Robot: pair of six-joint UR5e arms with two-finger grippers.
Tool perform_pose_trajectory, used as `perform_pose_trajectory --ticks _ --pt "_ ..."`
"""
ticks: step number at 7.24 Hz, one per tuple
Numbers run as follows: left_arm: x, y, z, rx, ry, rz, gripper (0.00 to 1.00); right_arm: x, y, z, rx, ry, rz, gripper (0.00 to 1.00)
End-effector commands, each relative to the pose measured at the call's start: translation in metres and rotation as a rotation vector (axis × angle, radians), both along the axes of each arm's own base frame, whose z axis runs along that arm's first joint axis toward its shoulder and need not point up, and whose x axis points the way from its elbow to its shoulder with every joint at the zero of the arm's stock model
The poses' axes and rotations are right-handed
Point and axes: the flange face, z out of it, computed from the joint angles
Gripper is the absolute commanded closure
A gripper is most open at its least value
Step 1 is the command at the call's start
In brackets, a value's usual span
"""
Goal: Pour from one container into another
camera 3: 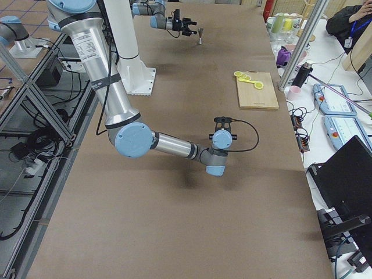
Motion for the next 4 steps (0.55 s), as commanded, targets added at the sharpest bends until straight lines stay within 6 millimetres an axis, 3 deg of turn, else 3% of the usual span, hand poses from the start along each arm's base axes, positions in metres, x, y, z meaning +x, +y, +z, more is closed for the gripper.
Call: perform_pose_trajectory --ticks 1,4 --pt "-0.023 -0.015 -0.039 0.007 -0.090 0.313 0.01 0.000 -0.001 -0.003 0.003 -0.004 0.000 0.00" --pt "-0.081 -0.113 -0.034 -0.130 -0.025 0.468 0.01 -0.003 -0.007 -0.047 -0.082 -0.082 0.018 0.00"
